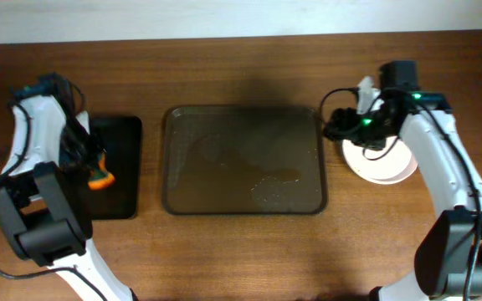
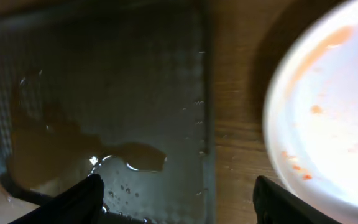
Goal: Clean dirty plates on tray and stack at the side
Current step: 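Place the sponge back in the black tray with the left gripper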
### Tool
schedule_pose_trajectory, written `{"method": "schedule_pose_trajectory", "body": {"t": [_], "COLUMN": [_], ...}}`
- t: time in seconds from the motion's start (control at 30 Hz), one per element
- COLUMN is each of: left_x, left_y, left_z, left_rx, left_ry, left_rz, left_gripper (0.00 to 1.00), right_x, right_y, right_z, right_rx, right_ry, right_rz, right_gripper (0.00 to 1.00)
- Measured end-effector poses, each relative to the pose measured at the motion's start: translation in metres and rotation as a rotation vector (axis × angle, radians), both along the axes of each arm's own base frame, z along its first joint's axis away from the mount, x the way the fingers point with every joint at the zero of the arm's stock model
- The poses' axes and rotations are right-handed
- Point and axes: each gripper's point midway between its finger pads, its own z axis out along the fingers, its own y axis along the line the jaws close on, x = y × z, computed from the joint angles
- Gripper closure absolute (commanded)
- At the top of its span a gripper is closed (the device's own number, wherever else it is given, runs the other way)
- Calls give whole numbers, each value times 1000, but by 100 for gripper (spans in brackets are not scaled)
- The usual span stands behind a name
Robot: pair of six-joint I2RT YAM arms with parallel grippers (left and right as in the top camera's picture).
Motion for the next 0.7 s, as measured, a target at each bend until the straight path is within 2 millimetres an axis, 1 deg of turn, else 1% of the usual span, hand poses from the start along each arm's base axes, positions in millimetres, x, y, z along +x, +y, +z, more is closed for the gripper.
{"method": "schedule_pose_trajectory", "body": {"t": [0.03, 0.07, 0.13, 0.2, 0.23, 0.27, 0.33, 0.37, 0.4, 0.43, 0.47, 0.5, 0.53, 0.57, 0.6, 0.7], "left_x": [-6, -11, -5, -7, -7, -1, 17, 28, 35, 41, 41, 40, 38, 37, 38, 38], "left_y": [-3, -5, -4, -5, -6, -7, -8, -10, -13, -16, -19, -20, -20, -20, -20, -20], "left_z": [-11, -20, -22, -18, -6, 8, 43, 73, 97, 125, 147, 162, 169, 171, 170, 169], "left_rx": [-7, -11, -6, -9, -22, -30, -36, -32, -22, -6, 6, 17, 21, 23, 22, 22], "left_ry": [22, 30, 7, 19, 28, 15, -57, -118, -186, -270, -332, -373, -391, -395, -391, -390], "left_rz": [-3, -16, -18, -5, 2, 4, 1, -7, -18, -30, -38, -40, -40, -39, -39, -39], "left_gripper": [18, 0, 0, 0, 0, 0, 0, 0, 0, 0, 0, 0, 0, 0, 0, 0], "right_x": [-1, -1, -1, -6, -7, -5, -5, -6, -9, -14, -18, -25, -33, -46, -57, -89], "right_y": [6, 7, 5, 5, 5, 5, 5, 5, 7, 11, 13, 14, 14, 14, 14, 13], "right_z": [0, 0, -1, 0, 9, 21, 50, 73, 90, 118, 130, 150, 172, 198, 217, 258], "right_rx": [-1, -7, -16, -18, -20, -19, -26, -34, -38, -45, -51, -62, -63, -61, -59, -55], "right_ry": [1, 1, 2, 21, 28, 19, 7, -18, -34, -76, -88, -133, -183, -257, -318, -457], "right_rz": [17, 21, 16, 16, 19, 18, 35, 57, 73, 95, 103, 116, 115, 112, 110, 108], "right_gripper": [19, 17, 17, 16, 16, 16, 16, 16, 13, 2, 2, 1, 2, 2, 2, 2]}}
